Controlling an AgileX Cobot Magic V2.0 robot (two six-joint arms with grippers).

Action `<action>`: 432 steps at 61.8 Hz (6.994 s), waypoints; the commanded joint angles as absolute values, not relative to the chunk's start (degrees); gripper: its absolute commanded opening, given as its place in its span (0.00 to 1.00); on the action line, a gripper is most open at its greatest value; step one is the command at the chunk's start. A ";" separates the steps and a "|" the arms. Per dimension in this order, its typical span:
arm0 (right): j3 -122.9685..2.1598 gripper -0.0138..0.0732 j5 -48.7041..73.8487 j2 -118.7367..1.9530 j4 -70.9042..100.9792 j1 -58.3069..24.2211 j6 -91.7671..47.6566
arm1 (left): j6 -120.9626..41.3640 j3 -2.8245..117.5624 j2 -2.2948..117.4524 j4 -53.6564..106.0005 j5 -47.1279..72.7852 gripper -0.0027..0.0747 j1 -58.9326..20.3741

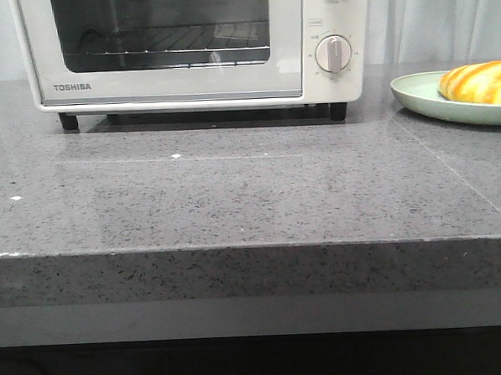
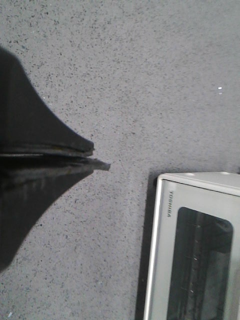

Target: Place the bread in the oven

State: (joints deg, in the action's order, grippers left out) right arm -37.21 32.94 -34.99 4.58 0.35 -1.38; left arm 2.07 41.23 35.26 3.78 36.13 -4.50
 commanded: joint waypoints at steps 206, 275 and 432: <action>-51.48 0.84 36.91 -51.96 4.72 3.06 -1.66 | 10.06 54.32 39.55 -8.54 45.62 0.01 -31.32; -93.57 0.84 55.61 -105.33 6.21 5.70 -3.68 | 10.06 54.32 39.30 -8.54 45.62 0.01 -31.32; -131.08 0.39 76.03 -117.53 -3.37 -34.00 18.77 | 10.06 54.32 39.30 -9.09 45.62 0.01 -31.32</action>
State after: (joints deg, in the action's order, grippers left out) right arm -124.84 71.46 -117.33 -1.90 -35.54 18.49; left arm 9.58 52.85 39.44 -8.53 49.30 -31.28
